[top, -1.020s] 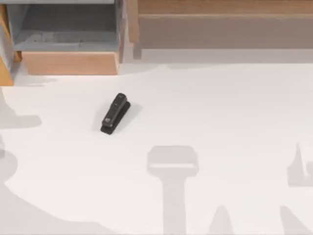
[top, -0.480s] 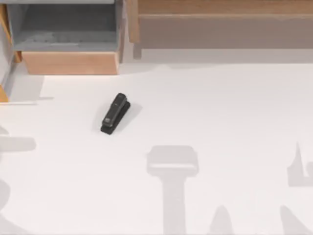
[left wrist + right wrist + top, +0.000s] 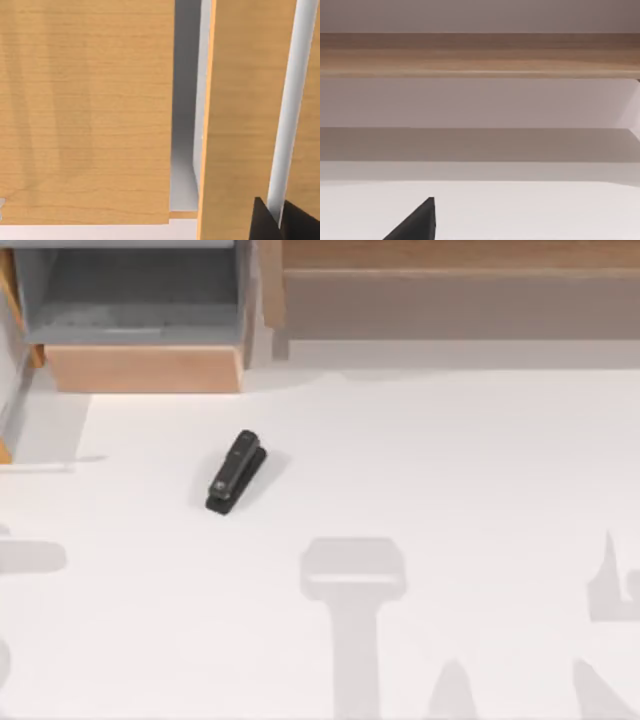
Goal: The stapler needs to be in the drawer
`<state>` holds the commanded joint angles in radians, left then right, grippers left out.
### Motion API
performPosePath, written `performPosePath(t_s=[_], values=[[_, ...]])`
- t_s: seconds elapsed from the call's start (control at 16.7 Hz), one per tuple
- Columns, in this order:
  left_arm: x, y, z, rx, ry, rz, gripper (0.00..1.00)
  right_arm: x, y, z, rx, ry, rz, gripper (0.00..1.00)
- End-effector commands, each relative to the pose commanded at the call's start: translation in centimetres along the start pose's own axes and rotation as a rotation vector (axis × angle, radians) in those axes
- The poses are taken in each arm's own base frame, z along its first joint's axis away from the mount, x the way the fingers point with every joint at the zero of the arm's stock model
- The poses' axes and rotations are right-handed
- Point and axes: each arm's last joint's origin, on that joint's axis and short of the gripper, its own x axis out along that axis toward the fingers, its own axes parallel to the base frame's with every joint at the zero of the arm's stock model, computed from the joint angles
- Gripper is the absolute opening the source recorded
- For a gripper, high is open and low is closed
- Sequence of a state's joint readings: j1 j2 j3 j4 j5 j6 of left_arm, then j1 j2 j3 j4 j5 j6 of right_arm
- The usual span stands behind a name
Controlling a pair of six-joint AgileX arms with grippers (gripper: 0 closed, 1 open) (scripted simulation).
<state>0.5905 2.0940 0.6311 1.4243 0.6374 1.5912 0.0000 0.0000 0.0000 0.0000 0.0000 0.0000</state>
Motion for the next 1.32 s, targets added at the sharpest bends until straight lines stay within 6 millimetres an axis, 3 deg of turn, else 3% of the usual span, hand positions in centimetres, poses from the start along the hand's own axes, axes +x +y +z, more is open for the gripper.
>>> performPosePath(t_s=[0.24, 0.54, 1.32], values=[[-3.7, -0.2, 0.2, -0.006, -0.001, -0.005, 0.0, 0.0, 0.0, 0.0, 0.0, 0.0, 0.0, 1.0], [-4.3, -0.1, 0.2, -0.002, -0.001, -0.001, 0.0, 0.0, 0.0, 0.0, 0.0, 0.0, 0.0, 1.0], [-4.3, -0.1, 0.2, -0.002, -0.001, -0.001, 0.98, 0.0, 0.0, 0.0, 0.0, 0.0, 0.0, 1.0]])
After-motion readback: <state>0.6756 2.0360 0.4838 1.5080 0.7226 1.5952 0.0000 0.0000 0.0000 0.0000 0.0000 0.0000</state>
